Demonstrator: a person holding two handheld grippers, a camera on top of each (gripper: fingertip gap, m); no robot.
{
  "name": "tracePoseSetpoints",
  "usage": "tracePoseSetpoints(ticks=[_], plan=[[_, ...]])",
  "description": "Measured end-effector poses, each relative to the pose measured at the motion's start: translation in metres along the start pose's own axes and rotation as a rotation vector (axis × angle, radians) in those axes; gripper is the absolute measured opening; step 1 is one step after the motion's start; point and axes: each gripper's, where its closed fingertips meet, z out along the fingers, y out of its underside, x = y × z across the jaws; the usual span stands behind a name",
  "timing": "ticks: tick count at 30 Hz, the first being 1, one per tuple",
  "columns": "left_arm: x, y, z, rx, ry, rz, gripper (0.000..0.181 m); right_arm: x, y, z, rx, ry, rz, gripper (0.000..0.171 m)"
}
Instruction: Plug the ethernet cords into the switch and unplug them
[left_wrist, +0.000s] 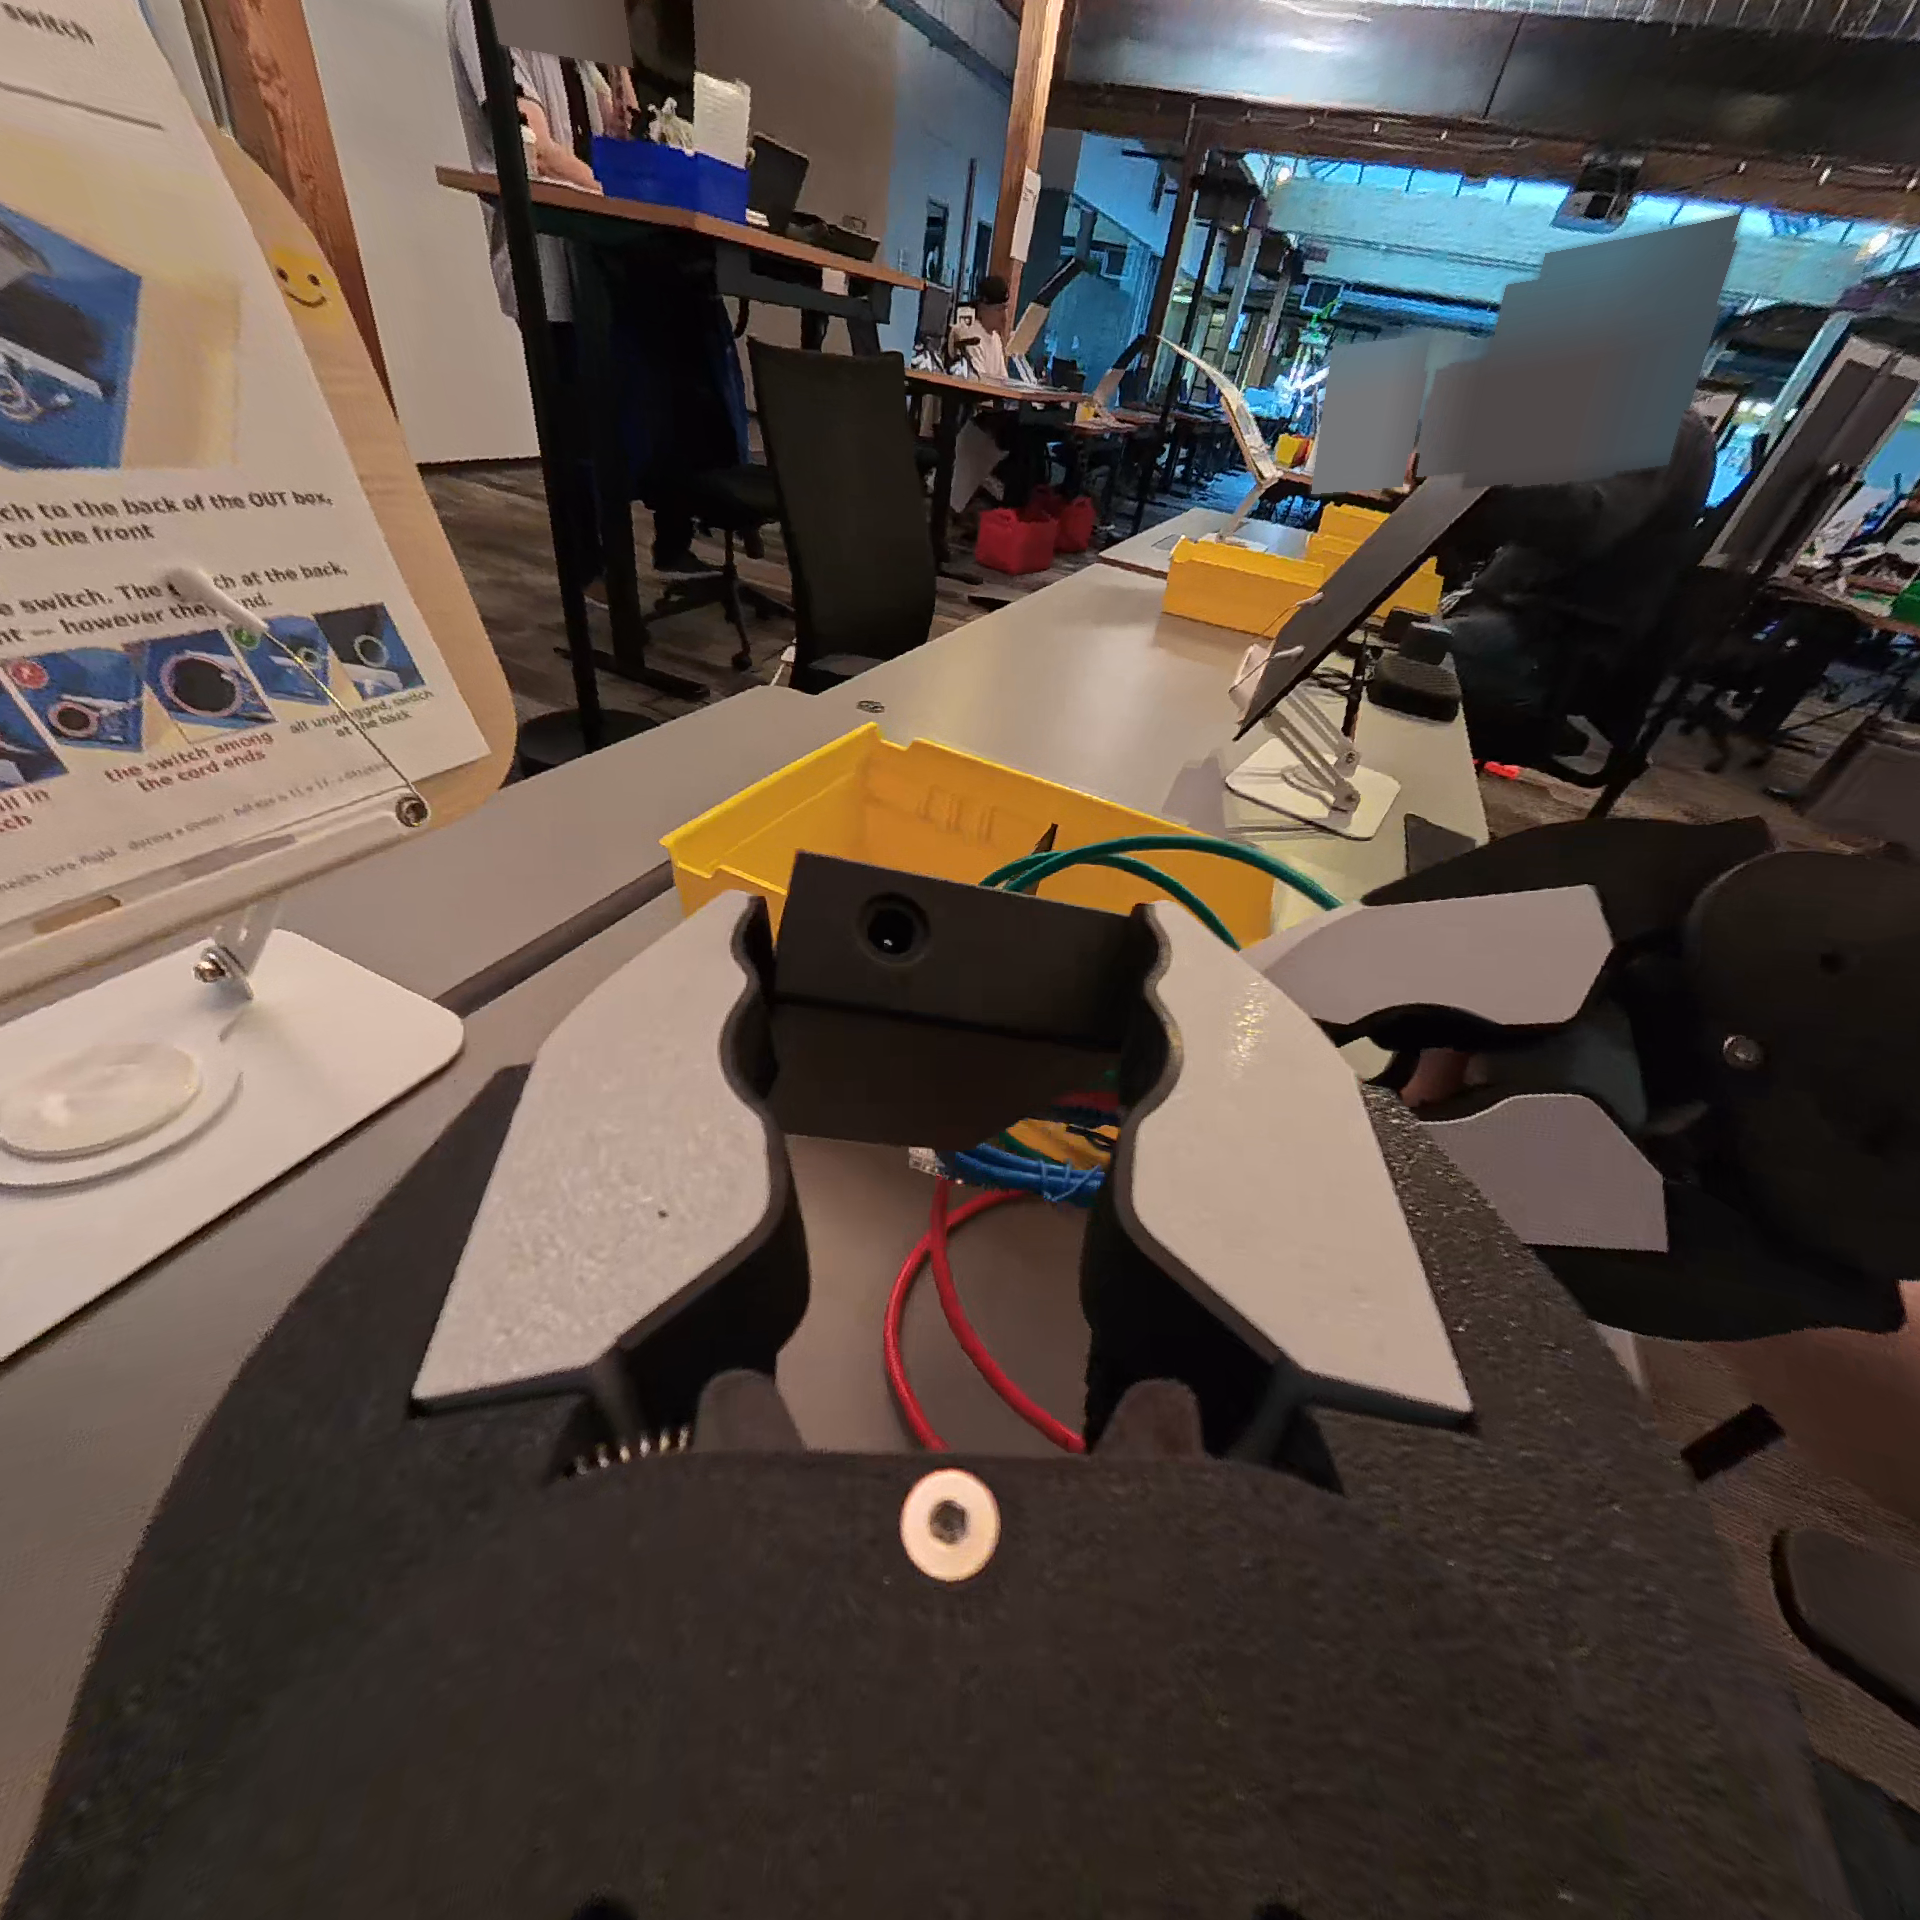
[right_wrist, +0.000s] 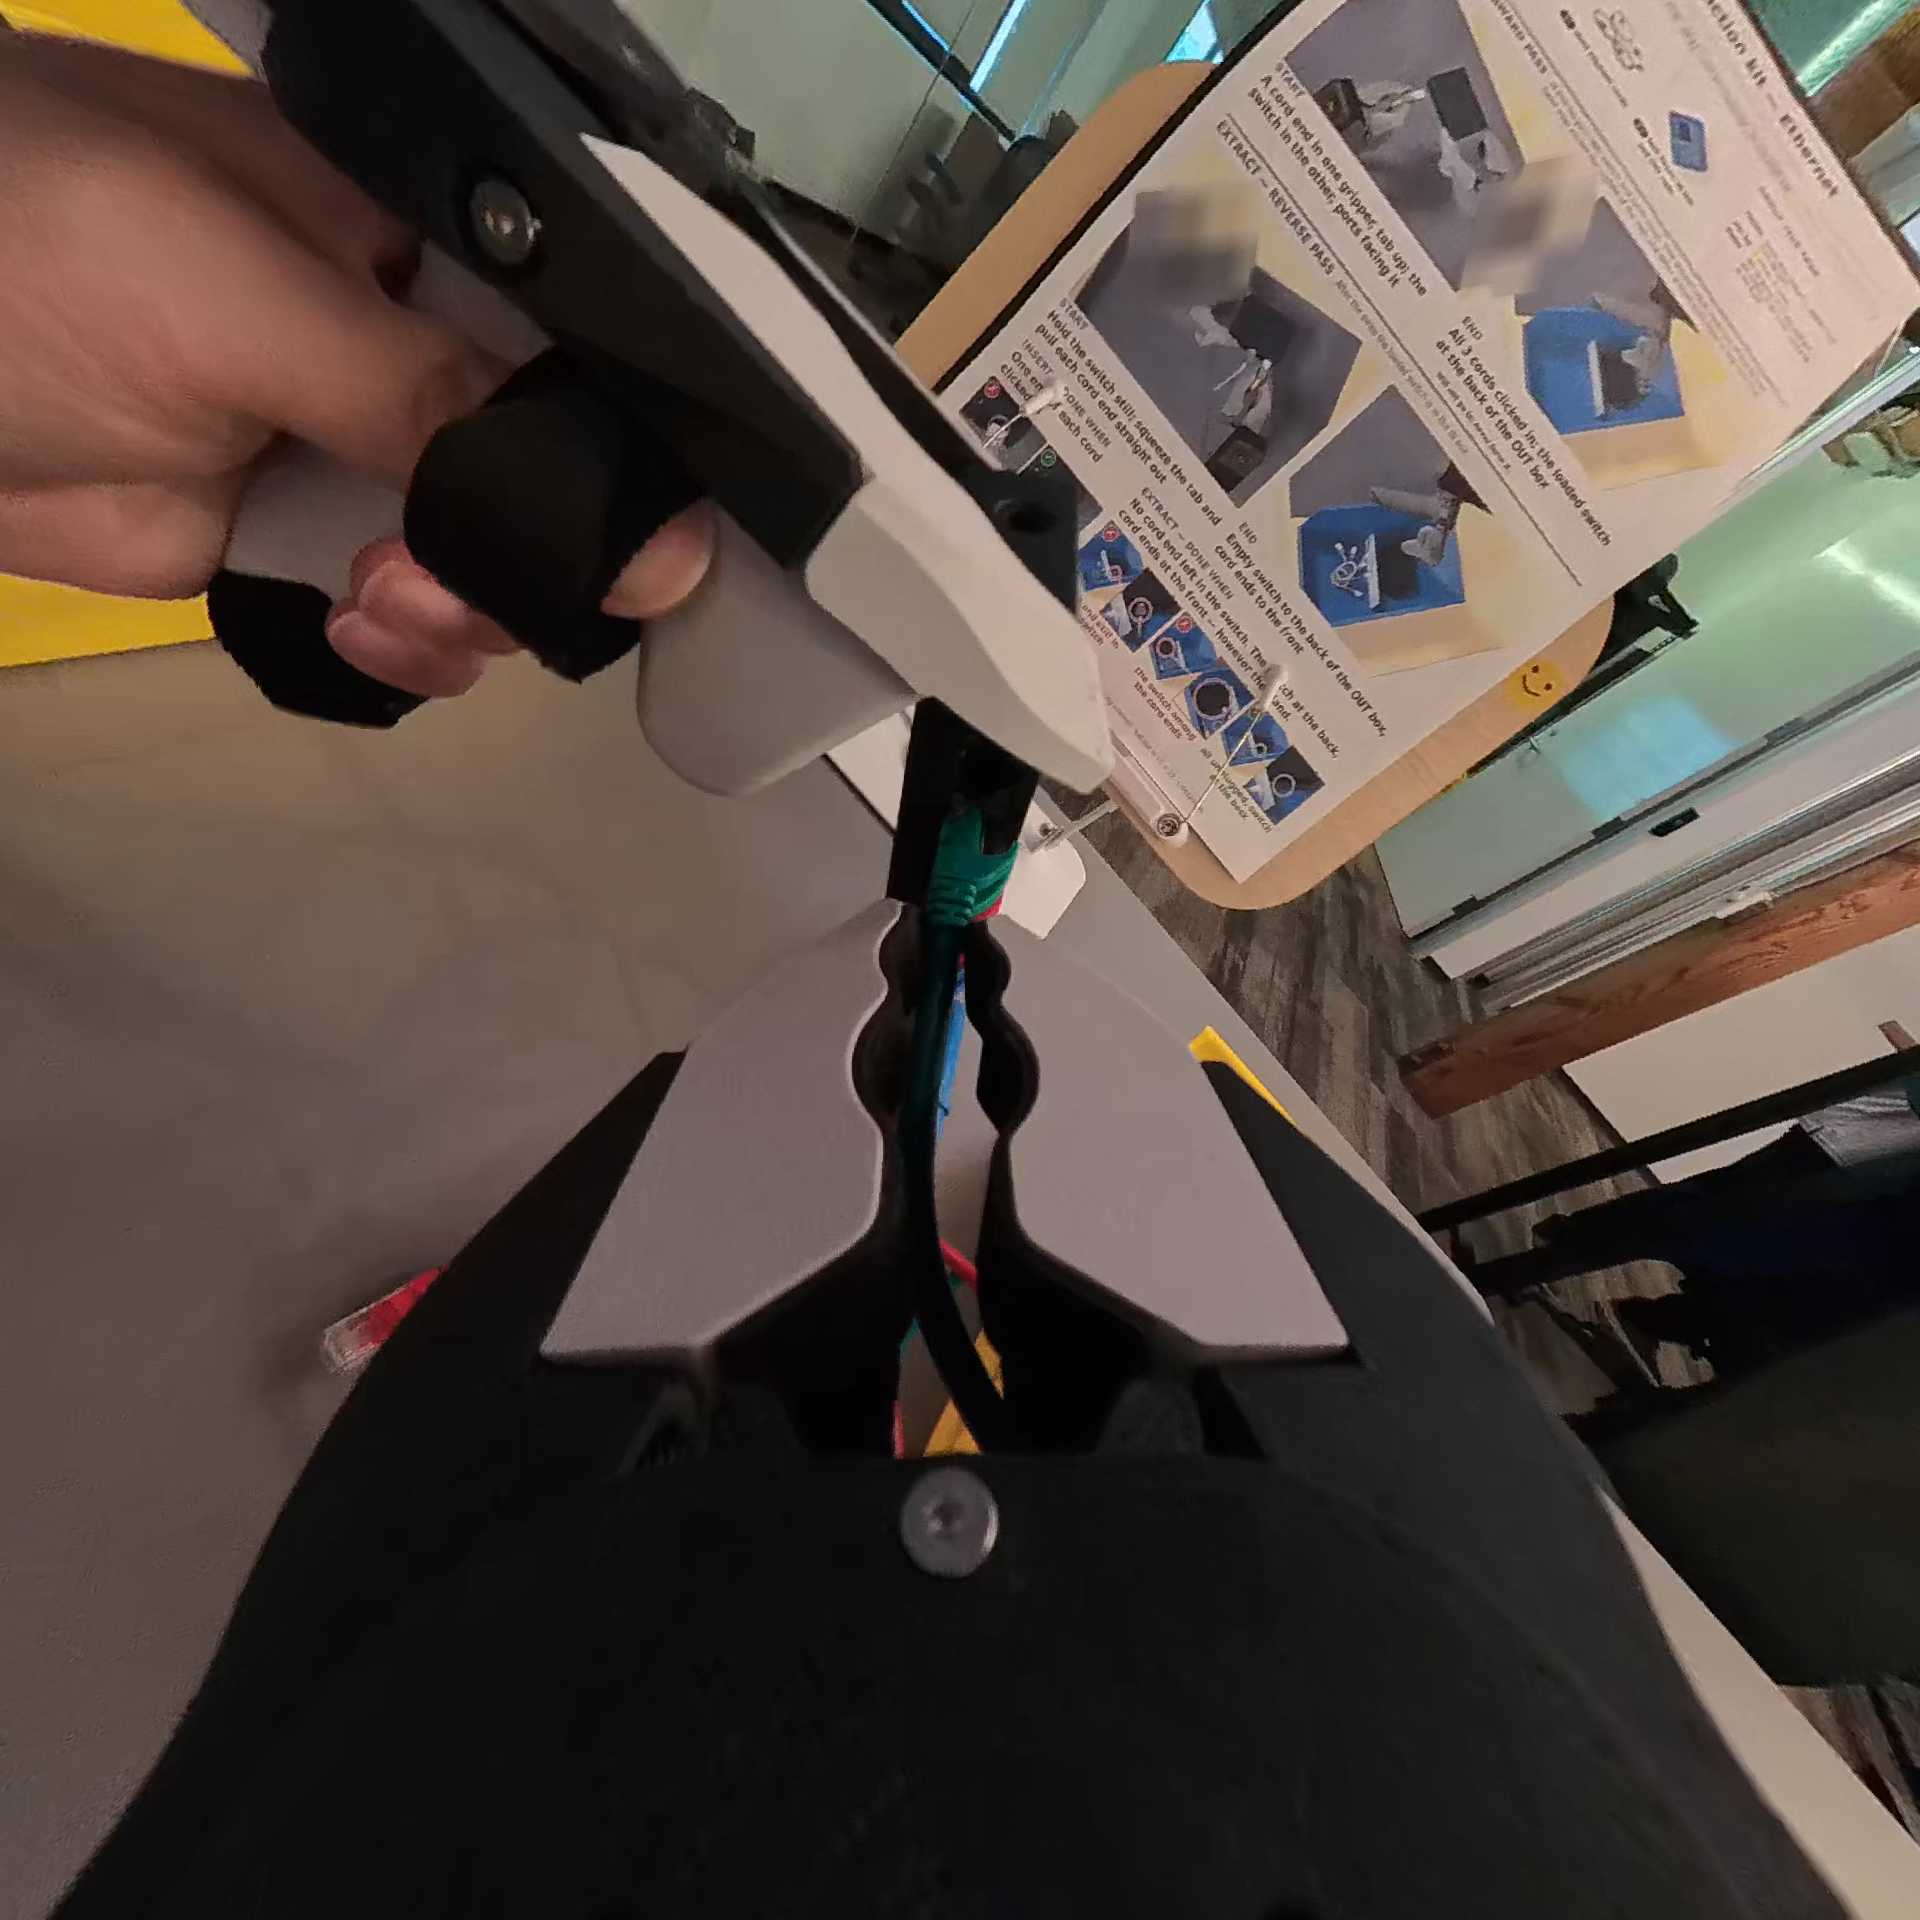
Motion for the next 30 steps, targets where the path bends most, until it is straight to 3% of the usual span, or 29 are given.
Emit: tracePoseSetpoints(ticks=[8,14,16,19,24,28,30], plan=[[-0.004,-0.001,0.002,0.038,0.019,-0.11,0.064,0.006,-0.003,0.0,0.033,0.028,-0.028,0.009],[-0.001,-0.02,-0.015,0.067,0.163,-0.243,0.068,0.01,-0.003,-0.005,0.046,0.18,-0.343,0.01],[-0.008,-0.022,-0.024,0.027,0.156,-0.206,0.076,0.009,0.0,-0.01,0.064,0.217,-0.447,0.009],[0.01,-0.027,-0.042,-0.027,0.283,-0.106,0.083,0.008,0.001,-0.017,0.071,0.249,-0.573,0.01],[0.005,-0.022,-0.055,-0.107,0.198,0.023,0.086,0.003,-0.014,-0.031,0.165,0.307,-0.735,0.009],[0.011,-0.009,-0.062,-0.197,0.393,-0.287,0.079,0.0,-0.024,-0.041,0.23,0.384,-0.9,0.008],[0.018,-0.02,-0.066,-0.153,0.514,-0.424,0.077,0.003,-0.022,-0.041,0.219,0.401,-0.953,0.009]])
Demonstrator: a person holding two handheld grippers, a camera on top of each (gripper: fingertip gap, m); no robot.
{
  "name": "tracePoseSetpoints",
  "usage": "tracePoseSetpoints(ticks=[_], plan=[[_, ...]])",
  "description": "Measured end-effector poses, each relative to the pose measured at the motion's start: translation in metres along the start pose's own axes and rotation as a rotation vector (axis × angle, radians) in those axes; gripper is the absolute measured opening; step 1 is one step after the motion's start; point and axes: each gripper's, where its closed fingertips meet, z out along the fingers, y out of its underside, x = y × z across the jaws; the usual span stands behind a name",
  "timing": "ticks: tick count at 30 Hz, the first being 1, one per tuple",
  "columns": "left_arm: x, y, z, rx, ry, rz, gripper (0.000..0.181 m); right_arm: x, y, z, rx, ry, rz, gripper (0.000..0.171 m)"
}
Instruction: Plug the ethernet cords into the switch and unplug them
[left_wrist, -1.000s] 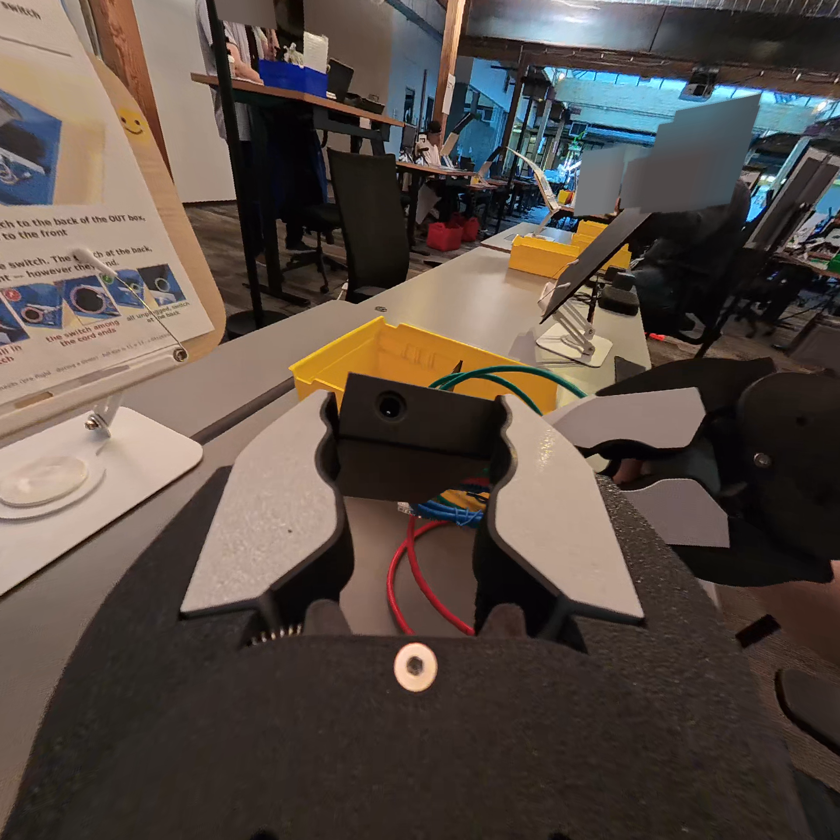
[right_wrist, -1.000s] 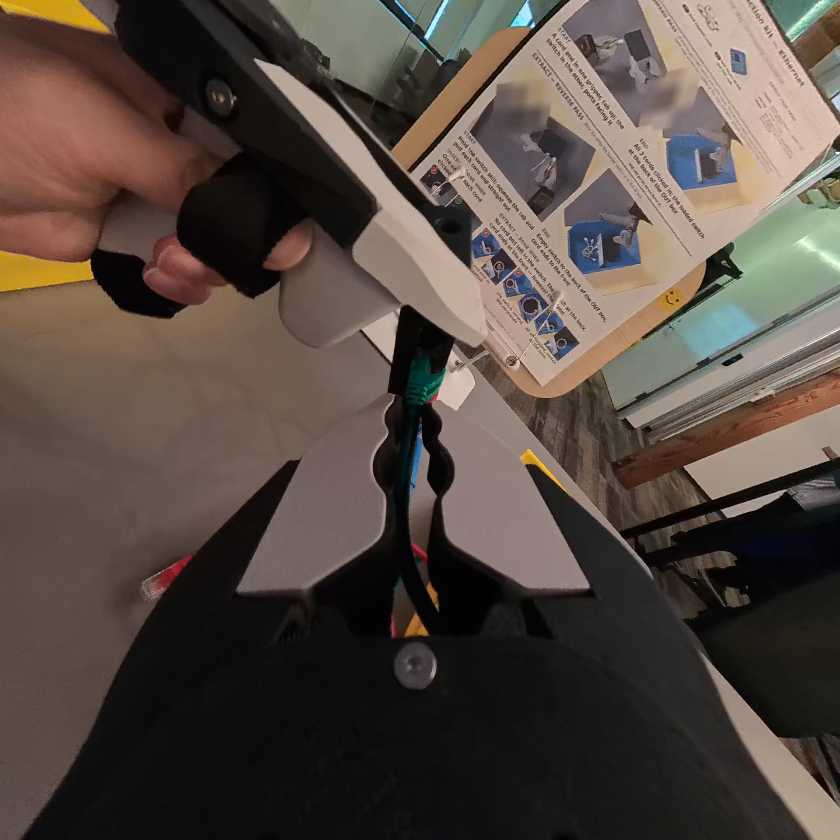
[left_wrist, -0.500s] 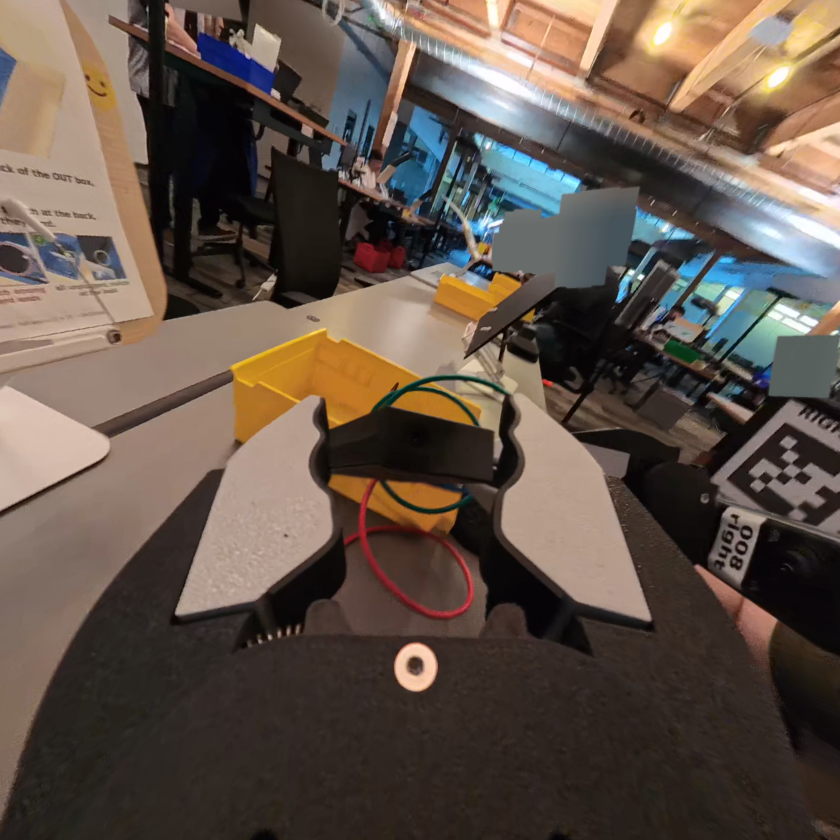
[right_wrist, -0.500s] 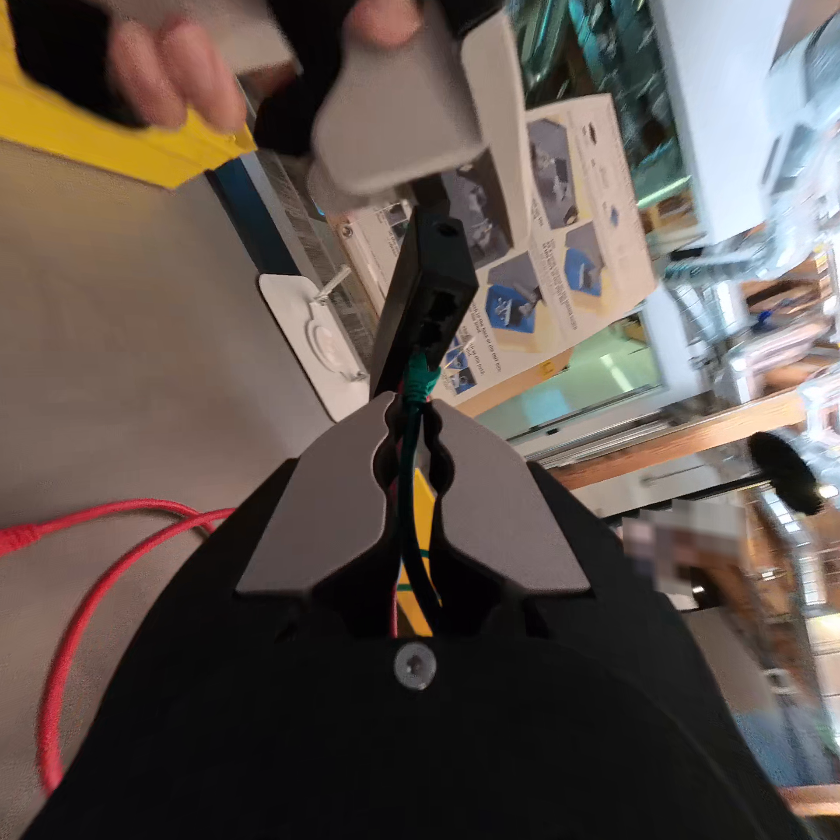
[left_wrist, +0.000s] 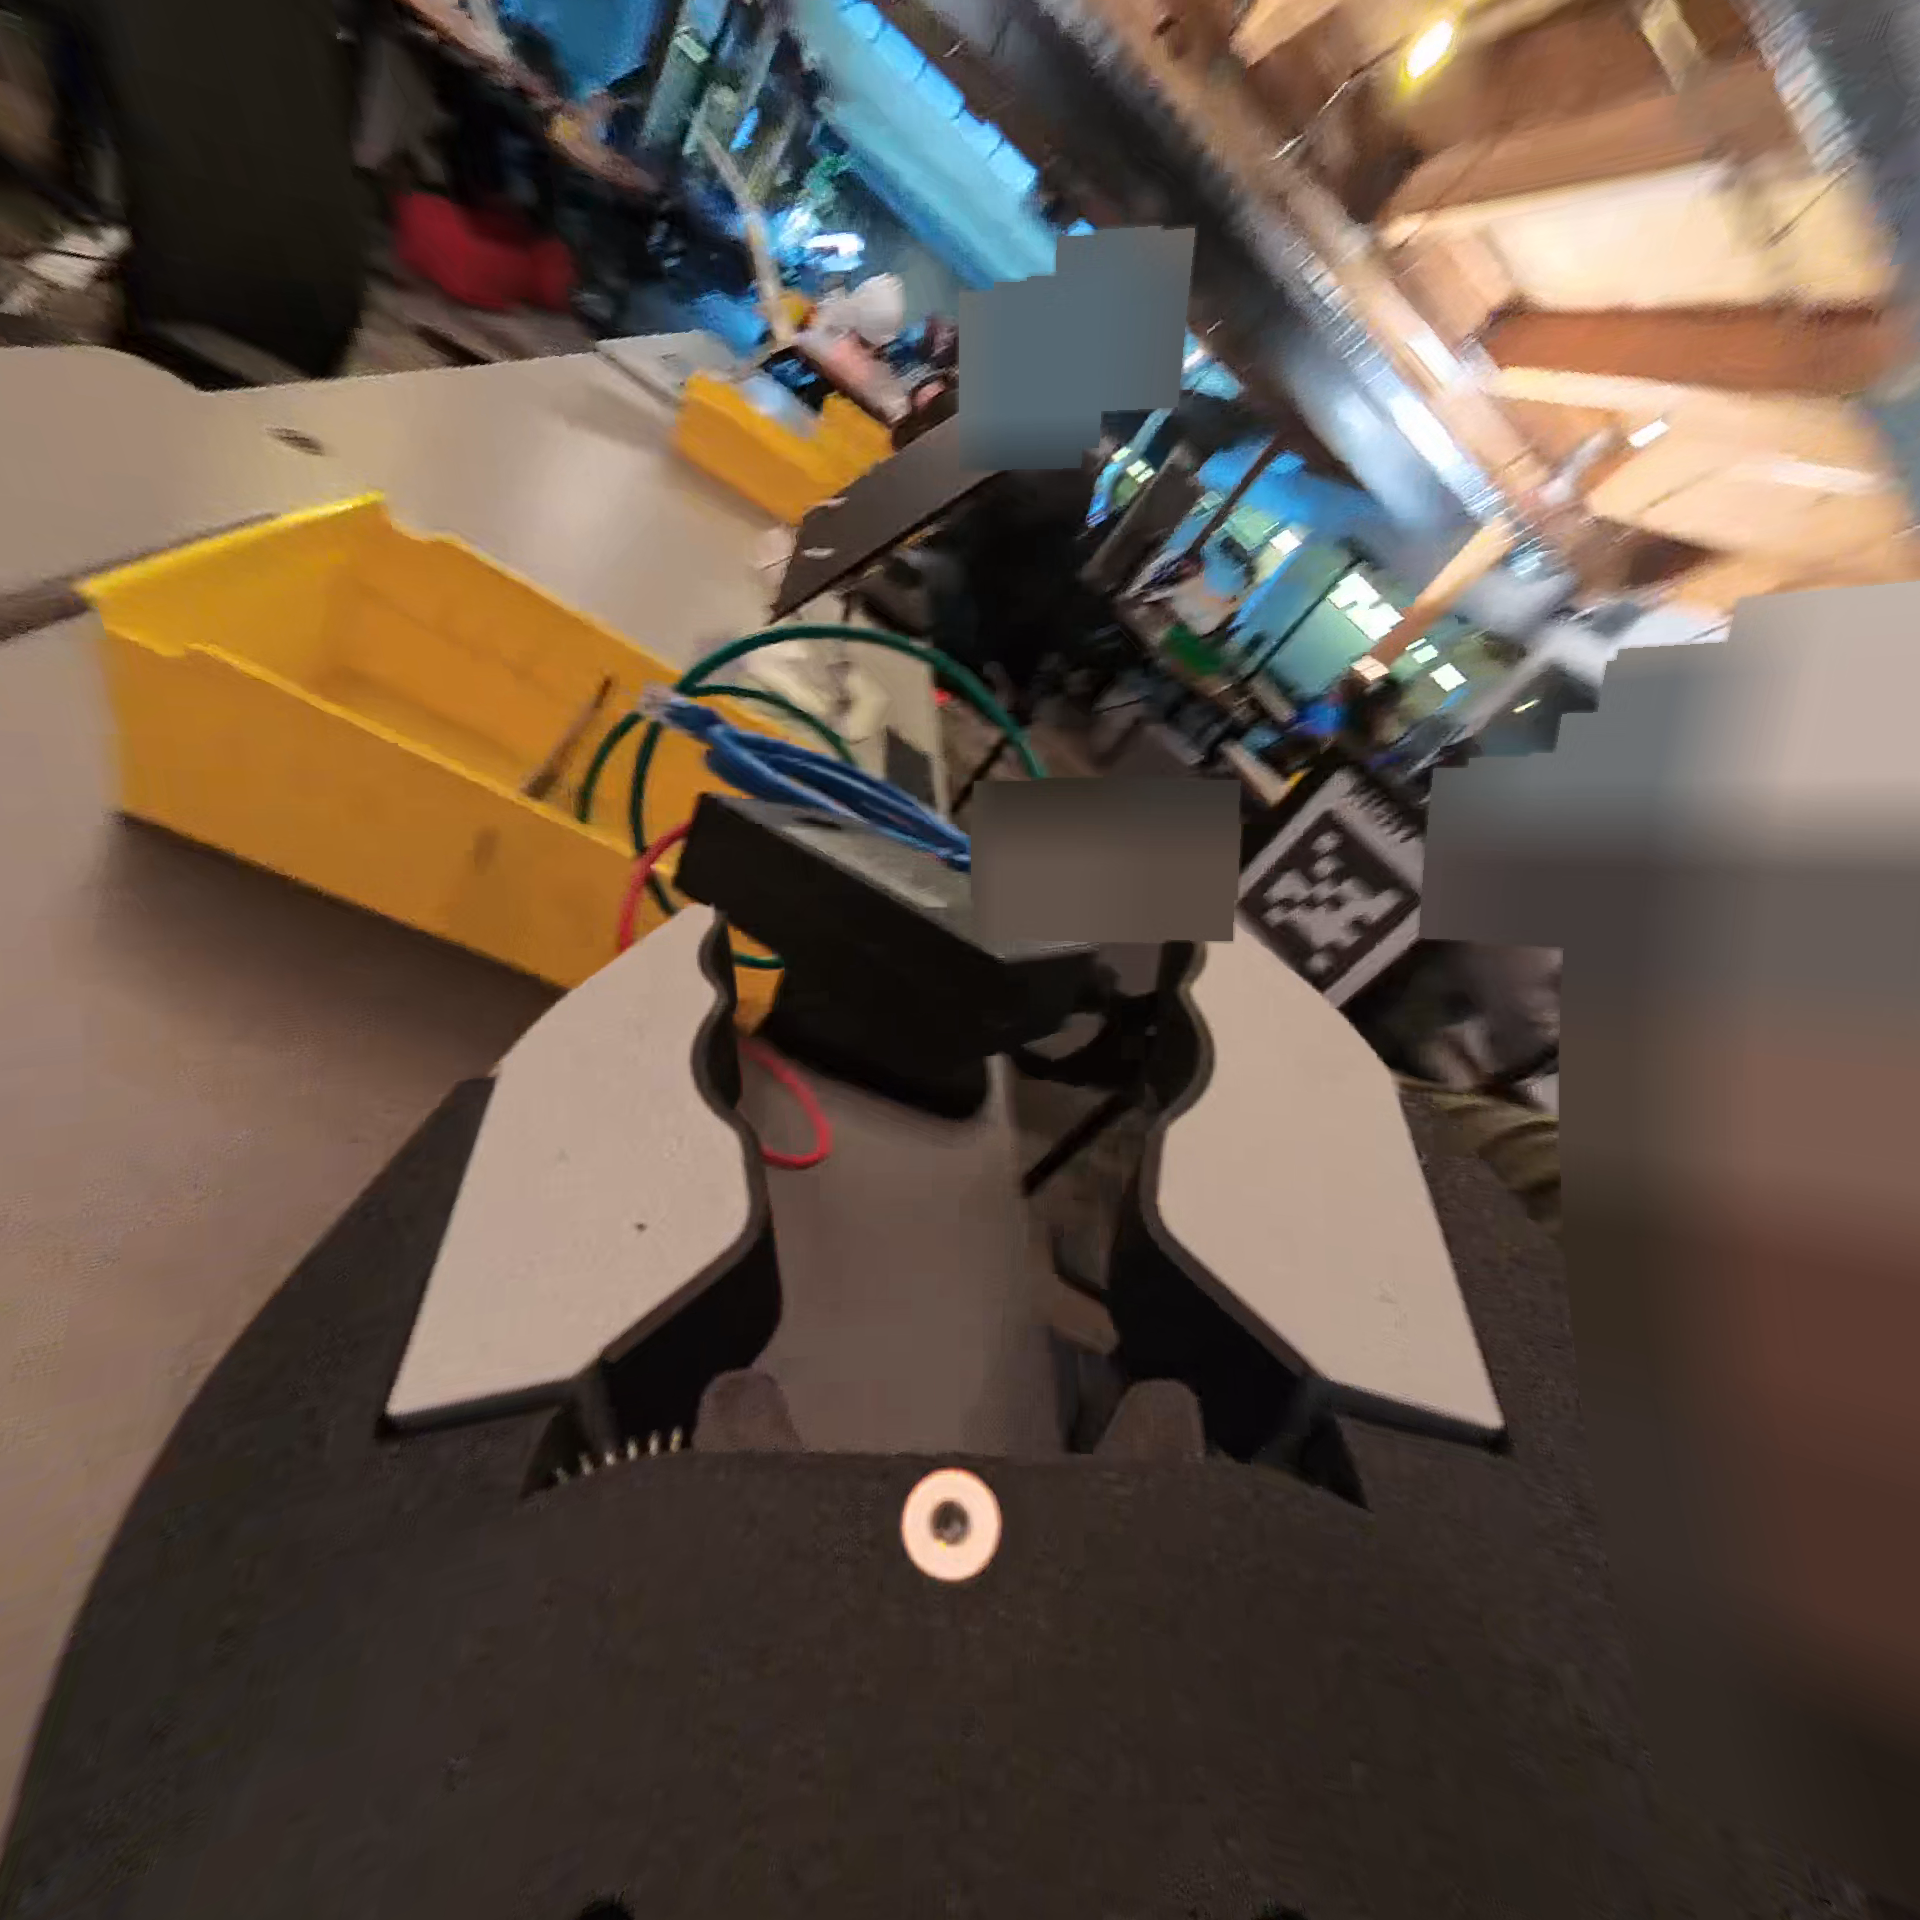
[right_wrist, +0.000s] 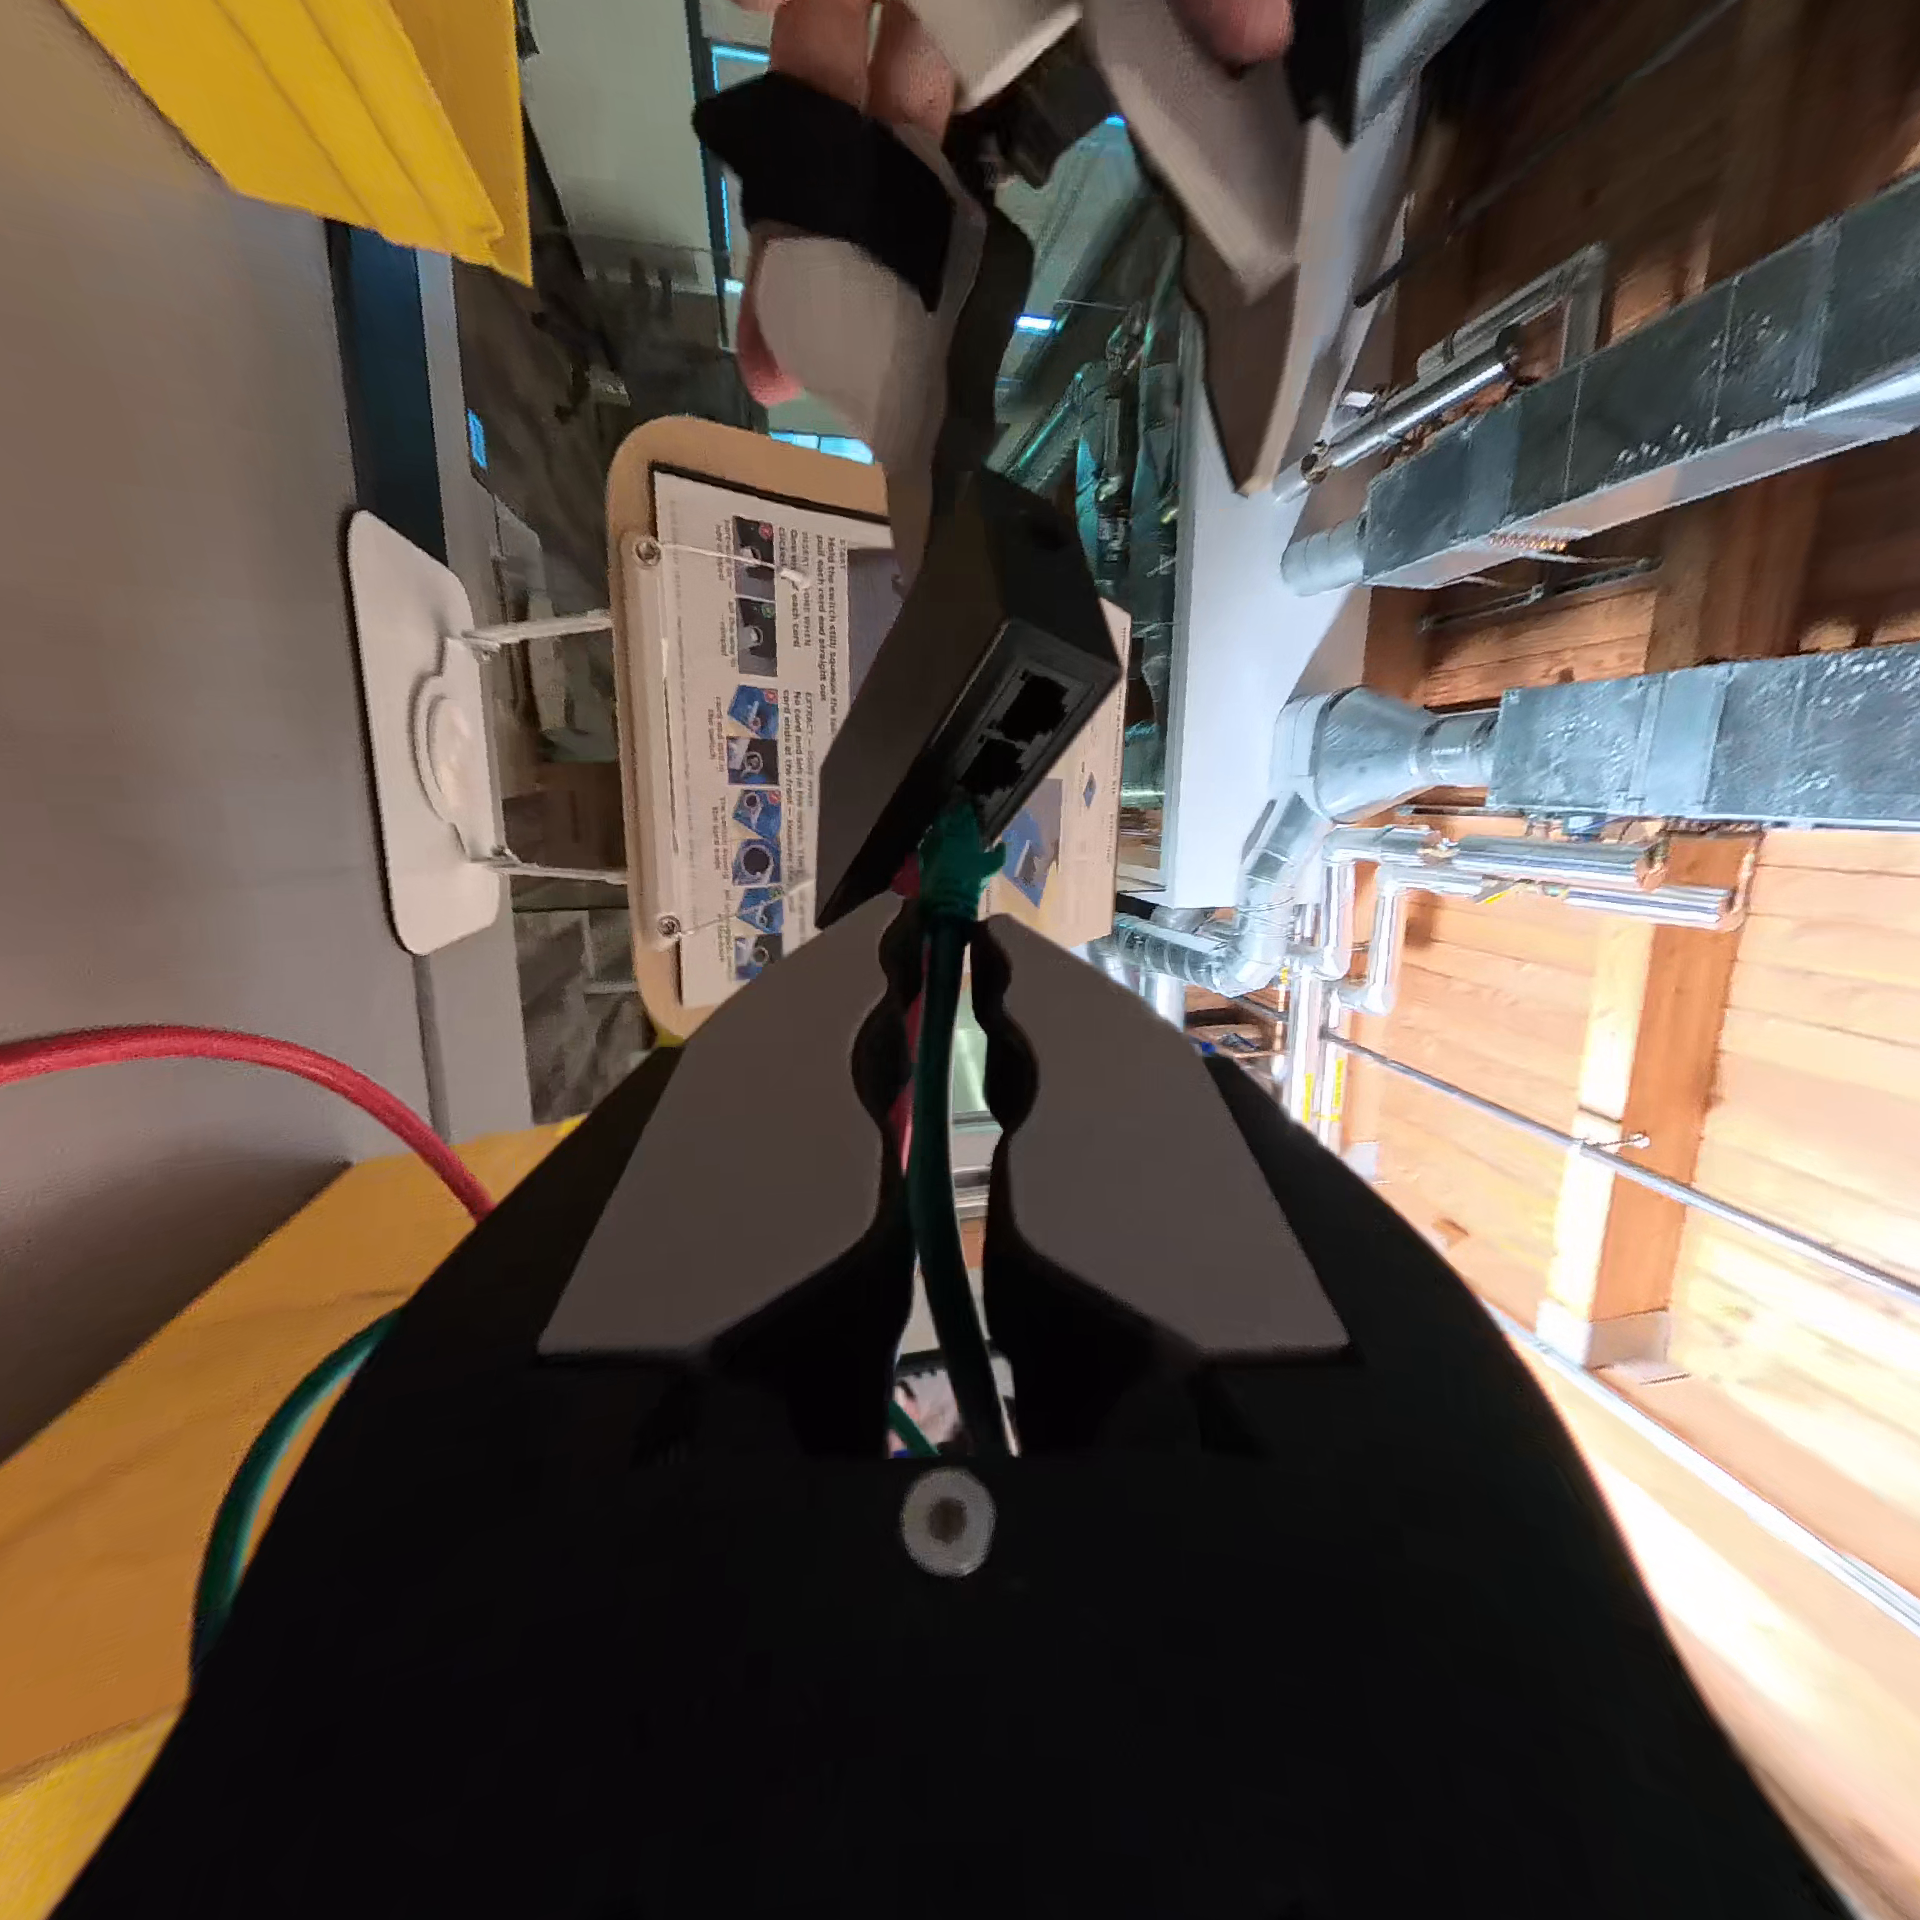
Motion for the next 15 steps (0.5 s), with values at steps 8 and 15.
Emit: tracePoseSetpoints(ticks=[8,15], plan=[[-0.01,0.02,0.033,-0.055,0.022,-0.134,0.088,0.001,0.009,0.006,0.0,0.083,-0.166,0.009],[-0.024,0.02,0.053,0.03,0.149,-0.31,0.051,-0.011,0.015,0.014,-0.038,0.092,-0.241,0.009]])
